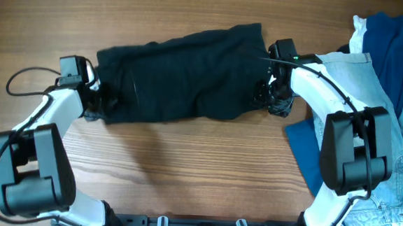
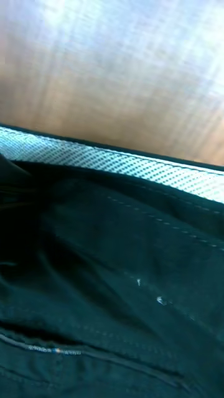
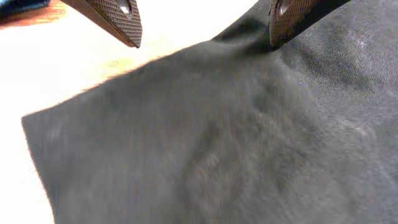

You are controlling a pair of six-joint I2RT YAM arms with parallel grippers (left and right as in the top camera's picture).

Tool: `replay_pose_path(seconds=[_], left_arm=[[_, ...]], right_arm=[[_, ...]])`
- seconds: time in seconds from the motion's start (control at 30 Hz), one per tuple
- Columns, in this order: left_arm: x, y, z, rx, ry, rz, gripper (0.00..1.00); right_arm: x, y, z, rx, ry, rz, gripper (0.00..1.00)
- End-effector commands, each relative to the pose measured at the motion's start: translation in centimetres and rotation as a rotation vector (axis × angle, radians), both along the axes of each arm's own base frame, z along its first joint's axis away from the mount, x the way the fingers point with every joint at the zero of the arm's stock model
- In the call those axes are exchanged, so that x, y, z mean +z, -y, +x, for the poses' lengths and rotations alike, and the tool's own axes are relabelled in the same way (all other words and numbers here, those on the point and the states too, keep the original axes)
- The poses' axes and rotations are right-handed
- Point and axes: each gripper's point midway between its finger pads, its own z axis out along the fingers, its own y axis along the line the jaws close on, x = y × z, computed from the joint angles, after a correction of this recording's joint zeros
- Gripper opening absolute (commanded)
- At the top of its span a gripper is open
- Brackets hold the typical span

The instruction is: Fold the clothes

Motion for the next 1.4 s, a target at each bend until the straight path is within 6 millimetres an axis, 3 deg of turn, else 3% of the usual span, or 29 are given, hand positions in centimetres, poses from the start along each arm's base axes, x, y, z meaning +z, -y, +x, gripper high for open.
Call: replay_pose_path(seconds=[0.0,0.1,0.3,0.43,0.5,0.53,0.57,0.6,0.63,0.73,0.8,0.9,0.93,1.03,1.23,1.27,1.33,1.37], left_arm=[[2.1,-0.6,-2.9,0.028,-0.057,-0.014,0.04],[2.2,-1.7,-5.3,0.073,-0.142,0.007,0.04],[2.0,-0.9,-9.4,0.107,-0.318,-0.03,0.04],[2.0,-0.6,-11.2,0.106,-0.392,-0.035,0.04],[2.0,-1.4,-11.8,0.12,-0.418,0.016,0.04],[1.9,-2.0,-11.9,0.161,-0.428,0.045,0.2],[1.9,-2.0,-11.8,0.162,-0.424,0.045,0.49],[1.9,-2.0,-11.7,0.165,-0.42,0.045,0.94],[1.9,-2.1,-11.4,0.166,-0.407,0.048,1.0],[1.8,-2.6,-10.3,0.178,-0.361,0.056,1.0],[1.7,-3.3,-9.6,0.215,-0.329,0.057,1.0],[1.9,-3.6,-7.0,0.234,-0.222,0.029,1.0],[1.9,-3.3,-6.5,0.229,-0.2,0.011,1.0],[1.6,-1.6,-5.2,0.174,-0.152,-0.085,1.0],[-1.9,0.1,-6.8,0.154,-0.237,-0.162,0.99],[-1.9,0.8,-6.8,0.147,-0.239,-0.202,0.93],[-1.4,1.8,-6.5,0.131,-0.225,-0.262,0.63],[-1.3,2.0,-6.4,0.129,-0.22,-0.277,0.32]], right_arm=[[-0.9,0.0,-0.4,-0.061,-0.04,-0.012,0.65],[-1.0,0.2,-0.4,-0.099,-0.047,-0.031,0.64],[-1.2,1.0,-0.1,-0.163,-0.036,-0.07,0.64],[-1.2,1.1,0.1,-0.197,-0.034,-0.074,0.63],[-1.2,1.7,0.1,-0.239,-0.032,-0.107,0.62],[-1.2,2.1,0.3,-0.265,-0.023,-0.13,0.62],[-1.2,2.2,0.5,-0.265,-0.011,-0.134,0.61],[-1.2,2.0,1.1,-0.245,0.011,-0.126,0.61],[-1.2,1.8,1.6,-0.198,0.037,-0.111,0.63],[0.2,1.5,2.7,-0.128,0.091,-0.098,0.69],[3.3,1.2,4.3,-0.103,0.186,-0.078,0.72],[10.4,-0.1,7.2,0.009,0.402,-0.008,0.74],[11.3,-0.3,7.4,0.017,0.426,0.002,0.74],[12.0,-1.1,7.3,0.081,0.444,0.041,0.74],[11.9,-1.8,7.0,0.162,0.444,0.052,0.74],[11.9,-1.8,6.9,0.164,0.443,0.052,0.74],[11.8,-1.8,6.8,0.164,0.438,0.052,0.74],[11.8,-1.8,6.7,0.166,0.435,0.055,0.74]])
